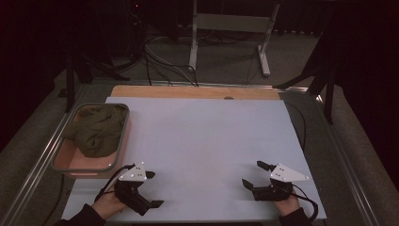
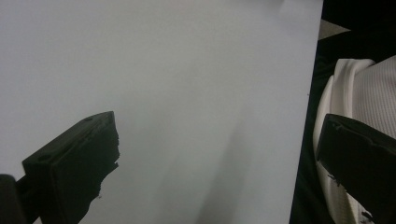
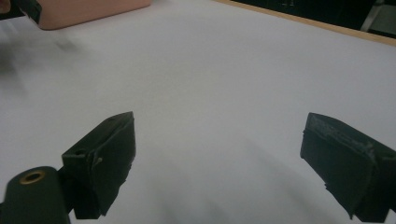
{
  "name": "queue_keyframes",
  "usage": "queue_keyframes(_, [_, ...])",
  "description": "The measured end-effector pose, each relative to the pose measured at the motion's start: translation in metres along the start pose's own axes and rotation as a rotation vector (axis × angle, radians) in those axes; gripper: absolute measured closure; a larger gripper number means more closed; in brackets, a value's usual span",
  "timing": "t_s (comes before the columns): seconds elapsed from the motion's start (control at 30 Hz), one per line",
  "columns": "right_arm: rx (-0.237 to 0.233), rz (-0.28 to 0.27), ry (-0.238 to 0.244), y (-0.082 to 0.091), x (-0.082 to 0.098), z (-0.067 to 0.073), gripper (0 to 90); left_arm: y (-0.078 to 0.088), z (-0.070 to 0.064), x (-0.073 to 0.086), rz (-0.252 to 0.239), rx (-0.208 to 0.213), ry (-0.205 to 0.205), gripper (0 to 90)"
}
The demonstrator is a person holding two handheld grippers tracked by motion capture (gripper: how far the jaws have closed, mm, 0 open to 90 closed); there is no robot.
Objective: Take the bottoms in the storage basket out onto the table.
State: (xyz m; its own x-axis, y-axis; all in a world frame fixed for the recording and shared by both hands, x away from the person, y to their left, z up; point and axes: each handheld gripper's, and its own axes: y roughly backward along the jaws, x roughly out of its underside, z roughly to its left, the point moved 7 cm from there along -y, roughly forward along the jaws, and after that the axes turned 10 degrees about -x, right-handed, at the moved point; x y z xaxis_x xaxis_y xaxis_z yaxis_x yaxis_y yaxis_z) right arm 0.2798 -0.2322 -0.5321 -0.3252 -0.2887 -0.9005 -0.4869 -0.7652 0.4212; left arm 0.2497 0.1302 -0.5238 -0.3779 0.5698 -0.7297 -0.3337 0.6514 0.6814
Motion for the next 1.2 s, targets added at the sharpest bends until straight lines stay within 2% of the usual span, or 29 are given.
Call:
queue_keyframes(0.67, [-0.007,-0.004,0.005,-0.001,-0.002,0.003,10.3,0.03,0.004,-0.025,0.005,0.009,-0.033,0.3])
queue_keyframes(0.9, [-0.009,-0.002,0.002,-0.001,-0.002,0.004,10.3,0.04,0.008,-0.036,-0.007,0.005,-0.046,0.3])
queue_keyframes(1.2, [-0.01,-0.001,0.002,-0.002,-0.002,0.004,10.3,0.052,0.015,-0.048,-0.03,0.001,-0.042,0.3])
